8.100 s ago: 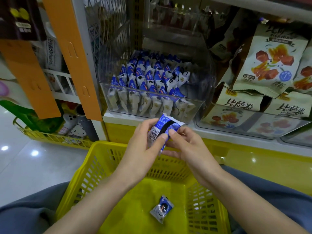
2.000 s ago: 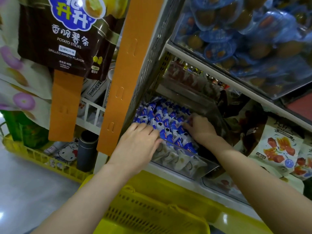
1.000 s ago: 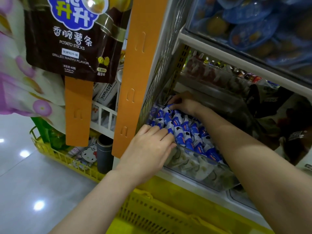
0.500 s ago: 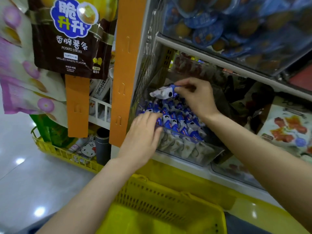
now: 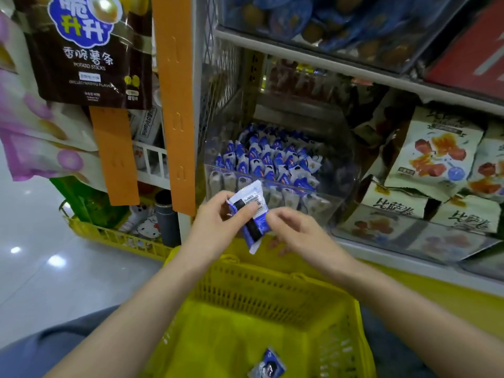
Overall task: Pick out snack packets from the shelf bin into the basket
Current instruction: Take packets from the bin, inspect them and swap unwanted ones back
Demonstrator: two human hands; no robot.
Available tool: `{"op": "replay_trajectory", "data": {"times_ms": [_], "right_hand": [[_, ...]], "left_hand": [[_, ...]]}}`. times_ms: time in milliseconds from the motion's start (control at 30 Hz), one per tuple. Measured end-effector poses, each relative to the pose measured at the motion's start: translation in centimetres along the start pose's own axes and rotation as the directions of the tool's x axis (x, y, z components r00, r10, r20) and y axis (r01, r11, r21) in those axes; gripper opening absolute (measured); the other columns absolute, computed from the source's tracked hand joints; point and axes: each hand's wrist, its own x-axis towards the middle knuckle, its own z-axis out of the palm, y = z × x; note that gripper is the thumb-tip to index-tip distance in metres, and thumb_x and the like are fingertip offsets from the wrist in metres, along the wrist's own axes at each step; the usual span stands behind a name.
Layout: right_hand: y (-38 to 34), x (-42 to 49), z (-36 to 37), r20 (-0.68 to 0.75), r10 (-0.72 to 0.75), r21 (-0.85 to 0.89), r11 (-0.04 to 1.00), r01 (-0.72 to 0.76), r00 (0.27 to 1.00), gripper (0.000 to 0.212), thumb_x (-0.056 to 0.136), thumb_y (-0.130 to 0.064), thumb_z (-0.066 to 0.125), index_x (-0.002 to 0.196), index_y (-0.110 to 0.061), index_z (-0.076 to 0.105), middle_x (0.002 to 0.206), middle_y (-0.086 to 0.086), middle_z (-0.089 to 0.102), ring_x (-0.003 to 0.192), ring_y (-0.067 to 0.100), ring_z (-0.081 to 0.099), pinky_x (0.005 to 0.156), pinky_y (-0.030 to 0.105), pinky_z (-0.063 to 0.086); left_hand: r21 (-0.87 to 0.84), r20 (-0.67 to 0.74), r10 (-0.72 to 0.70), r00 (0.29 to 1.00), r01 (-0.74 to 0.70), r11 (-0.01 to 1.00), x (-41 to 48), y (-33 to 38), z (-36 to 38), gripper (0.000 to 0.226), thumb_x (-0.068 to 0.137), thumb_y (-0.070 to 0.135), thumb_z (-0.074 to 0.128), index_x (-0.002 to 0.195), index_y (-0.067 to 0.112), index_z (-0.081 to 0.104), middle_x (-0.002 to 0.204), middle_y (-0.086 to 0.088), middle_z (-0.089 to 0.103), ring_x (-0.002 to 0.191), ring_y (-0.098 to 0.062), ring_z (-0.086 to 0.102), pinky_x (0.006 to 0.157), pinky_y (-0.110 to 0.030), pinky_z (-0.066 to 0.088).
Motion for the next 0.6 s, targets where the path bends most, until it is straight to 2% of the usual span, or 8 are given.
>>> {"op": "replay_trajectory", "data": {"times_ms": [67,200,300,367,400,467,533,600], "right_hand": [[0.9,-0.3,0.4,0.019,-0.001,0.008,1.000,0.001,1.000,0.005,0.090,-0.019,0.056,0.089,-0.023,0.058,0.083,0.000,0.058,0.056,0.002,0.057,0.052,0.014,0.048],[2.1,-0.4,0.4,0.039,0.042,0.137,0.989,-0.047,0.998,0.009,0.086,-0.011,0.060,0.088,-0.020,0.060,0.082,0.000,0.060,0.058,-0.001,0.057,0.058,0.013,0.051],[2.8,-0.2,-0.1,-0.043,0.020,0.090,0.996,-0.016,0.999,0.009,0.083,-0.014,0.065,0.088,-0.020,0.061,0.086,-0.004,0.062,0.070,0.005,0.058,0.073,0.024,0.053],[3.1,-0.1,-0.4,-0.164,-0.023,-0.003,1.000,0.023,0.986,0.012,0.081,-0.015,0.069,0.089,-0.020,0.062,0.088,-0.003,0.064,0.079,0.011,0.061,0.082,0.035,0.054],[3.2,-0.1,-0.6,-0.234,-0.069,-0.074,0.996,0.053,0.970,0.014,0.079,-0.016,0.071,0.088,-0.022,0.062,0.090,-0.004,0.065,0.083,0.011,0.061,0.082,0.034,0.052],[3.3,-0.3,-0.7,-0.320,-0.227,-0.258,0.955,0.146,0.920,0.020,0.075,-0.019,0.075,0.086,-0.026,0.060,0.090,-0.009,0.060,0.084,0.003,0.058,0.075,0.017,0.047],[3.3,-0.8,-0.8,-0.258,-0.412,-0.470,0.844,0.259,0.874,0.022,0.073,-0.018,0.075,0.090,-0.021,0.061,0.089,-0.011,0.053,0.081,0.001,0.054,0.069,0.013,0.044],[3.4,-1.4,-0.7,-0.117,-0.547,-0.679,0.653,0.335,0.829,0.028,0.071,-0.013,0.076,0.096,-0.014,0.064,0.090,-0.004,0.054,0.083,0.010,0.054,0.066,0.024,0.048]], "left_hand": [[-0.062,0.020,-0.093,0.995,0.094,0.994,-0.2,-0.6,0.4,0.016,0.089,0.021,0.058,0.090,0.005,0.058,0.080,-0.009,0.064,0.072,-0.014,0.062,0.063,-0.026,0.054],[-0.121,0.020,-0.163,0.986,0.164,0.979,-0.6,-1.5,1.1,0.014,0.092,0.023,0.054,0.084,0.012,0.058,0.065,0.011,0.063,0.067,-0.007,0.064,0.064,-0.029,0.056],[-0.223,0.017,-0.203,0.979,0.202,0.954,-0.9,-1.9,1.8,0.012,0.092,0.021,0.052,0.091,0.011,0.059,0.081,0.000,0.069,0.075,-0.010,0.066,0.065,-0.027,0.056],[-0.269,-0.016,-0.264,0.965,0.250,0.930,-1.1,-2.4,2.2,0.017,0.091,0.020,0.054,0.103,0.009,0.057,0.095,-0.009,0.067,0.082,-0.014,0.066,0.069,-0.029,0.057],[-0.272,-0.036,-0.303,0.952,0.283,0.920,-1.0,-2.7,2.4,0.022,0.090,0.021,0.055,0.108,0.008,0.055,0.100,-0.010,0.065,0.086,-0.016,0.065,0.071,-0.030,0.056],[-0.276,-0.031,-0.396,0.918,0.373,0.886,-0.9,-3.0,2.8,0.030,0.090,0.028,0.055,0.112,0.008,0.052,0.105,-0.011,0.061,0.091,-0.023,0.064,0.069,-0.030,0.055],[-0.317,0.081,-0.435,0.897,0.437,0.842,-0.9,-3.0,3.0,0.032,0.088,0.037,0.052,0.105,0.010,0.057,0.101,-0.011,0.065,0.090,-0.025,0.065,0.066,-0.030,0.056],[-0.383,0.197,-0.386,0.901,0.433,0.816,-1.1,-2.9,3.1,0.034,0.084,0.043,0.052,0.095,0.013,0.063,0.093,-0.009,0.070,0.087,-0.023,0.068,0.069,-0.031,0.056]]}}
